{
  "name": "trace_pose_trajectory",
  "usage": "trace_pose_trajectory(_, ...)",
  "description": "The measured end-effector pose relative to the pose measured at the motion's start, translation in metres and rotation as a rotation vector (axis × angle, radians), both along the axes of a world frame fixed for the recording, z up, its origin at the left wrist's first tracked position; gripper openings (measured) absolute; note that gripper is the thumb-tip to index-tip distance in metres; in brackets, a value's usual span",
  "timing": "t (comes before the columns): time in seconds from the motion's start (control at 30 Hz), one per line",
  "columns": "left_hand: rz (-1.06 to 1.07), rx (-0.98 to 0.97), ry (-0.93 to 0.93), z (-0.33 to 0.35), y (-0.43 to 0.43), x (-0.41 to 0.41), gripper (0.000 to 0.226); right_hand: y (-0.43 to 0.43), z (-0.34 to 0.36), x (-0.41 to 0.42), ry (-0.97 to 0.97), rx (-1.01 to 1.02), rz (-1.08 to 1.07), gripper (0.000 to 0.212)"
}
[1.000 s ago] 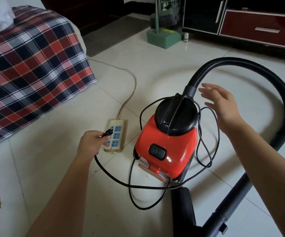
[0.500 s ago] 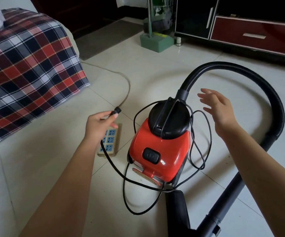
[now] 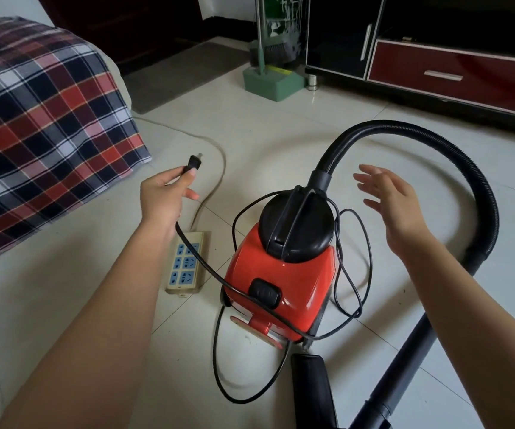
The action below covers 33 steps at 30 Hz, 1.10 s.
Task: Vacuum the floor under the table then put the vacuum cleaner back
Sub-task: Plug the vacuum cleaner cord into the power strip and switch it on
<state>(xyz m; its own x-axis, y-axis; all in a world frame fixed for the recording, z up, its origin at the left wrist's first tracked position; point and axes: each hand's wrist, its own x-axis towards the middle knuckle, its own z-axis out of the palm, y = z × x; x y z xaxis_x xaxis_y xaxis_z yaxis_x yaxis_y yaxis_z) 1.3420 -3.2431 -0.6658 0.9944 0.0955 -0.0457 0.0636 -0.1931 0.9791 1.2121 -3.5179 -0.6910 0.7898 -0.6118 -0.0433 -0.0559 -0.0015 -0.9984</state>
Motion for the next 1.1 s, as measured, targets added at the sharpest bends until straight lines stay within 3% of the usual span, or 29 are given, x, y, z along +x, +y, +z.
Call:
trace_pose_trajectory(0.17, 0.229, -0.078, -0.008, -0.007, 0.032, 0.017, 0.027, 0.009, -0.001, 0.007, 0.006, -0.017, 0.046, 0.027)
trace_pose_trajectory(0.27, 0.264, 0.003, -0.03, -0.012, 0.05, 0.03, 0.029, 0.016, -0.003, 0.012, 0.003, -0.041, 0.075, 0.027)
trace_pose_trajectory(0.43, 0.172, 0.285, 0.033, -0.055, 0.084, 0.04, 0.034, 0.028, -0.006, 0.023, 0.007, -0.101, 0.113, 0.025)
trace_pose_trajectory(0.6, -0.083, 0.603, 0.191, -0.11, 0.104, 0.037, 0.029, 0.039, -0.012, 0.032, 0.027, -0.175, 0.147, 0.025)
trace_pose_trajectory(0.87, -0.247, 0.656, 0.399, -0.175, 0.12, 0.035, 0.021, 0.037, -0.023, 0.04, 0.015, -0.213, 0.081, 0.024)
trace_pose_trajectory(1.1, -0.237, 0.787, 0.342, -0.193, 0.118, 0.047, 0.027, 0.031, -0.031, 0.042, 0.01, -0.233, 0.06, 0.024)
